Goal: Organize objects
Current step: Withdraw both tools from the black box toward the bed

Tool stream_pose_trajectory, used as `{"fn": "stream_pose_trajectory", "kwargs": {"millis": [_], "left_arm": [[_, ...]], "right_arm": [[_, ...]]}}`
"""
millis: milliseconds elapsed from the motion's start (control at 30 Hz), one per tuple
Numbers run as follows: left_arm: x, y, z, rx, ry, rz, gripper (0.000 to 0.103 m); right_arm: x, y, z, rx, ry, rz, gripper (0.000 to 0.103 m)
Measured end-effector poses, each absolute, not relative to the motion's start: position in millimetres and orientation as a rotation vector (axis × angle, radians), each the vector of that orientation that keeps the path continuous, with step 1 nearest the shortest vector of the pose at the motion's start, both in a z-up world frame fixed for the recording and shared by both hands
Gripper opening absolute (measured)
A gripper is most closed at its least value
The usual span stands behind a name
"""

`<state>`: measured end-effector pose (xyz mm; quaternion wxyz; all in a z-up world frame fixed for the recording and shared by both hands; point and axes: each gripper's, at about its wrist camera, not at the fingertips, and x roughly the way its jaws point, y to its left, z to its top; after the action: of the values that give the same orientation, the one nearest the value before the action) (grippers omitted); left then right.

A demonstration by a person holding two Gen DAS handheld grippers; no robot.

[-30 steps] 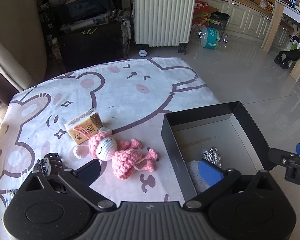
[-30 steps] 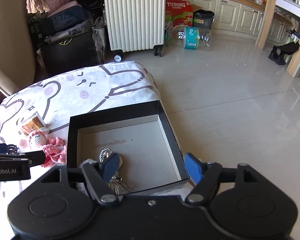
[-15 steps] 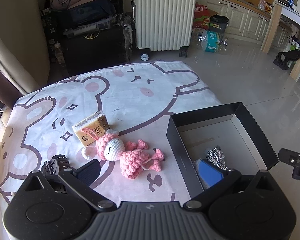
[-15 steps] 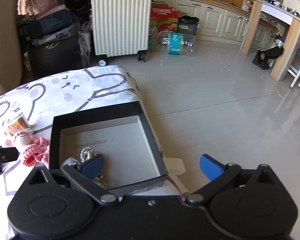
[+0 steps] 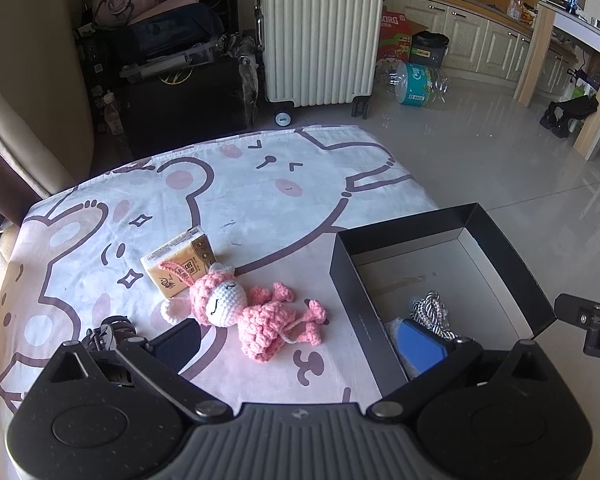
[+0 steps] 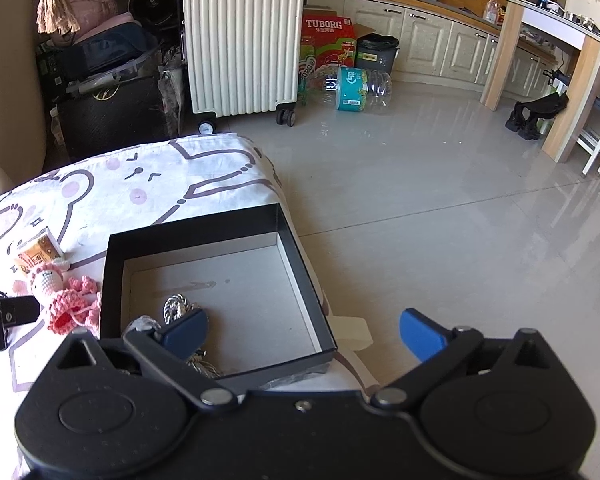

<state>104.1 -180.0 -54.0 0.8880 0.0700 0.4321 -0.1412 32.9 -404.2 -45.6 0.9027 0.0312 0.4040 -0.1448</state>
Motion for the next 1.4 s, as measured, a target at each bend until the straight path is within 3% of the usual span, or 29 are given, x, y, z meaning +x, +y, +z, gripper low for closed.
{"fn": "stream_pose_trajectory", "kwargs": {"millis": [600, 1400], "left_arm": [[108, -159, -49, 0.108, 0.873, -0.245, 0.103], [105, -39, -38, 0.038, 0.859, -0.020, 0.103]], "right_arm": [[38, -394, -45, 0.042, 0.812, -0.297, 0.103], [78, -289, -46, -0.007, 0.792, -0.078, 0.103]]}}
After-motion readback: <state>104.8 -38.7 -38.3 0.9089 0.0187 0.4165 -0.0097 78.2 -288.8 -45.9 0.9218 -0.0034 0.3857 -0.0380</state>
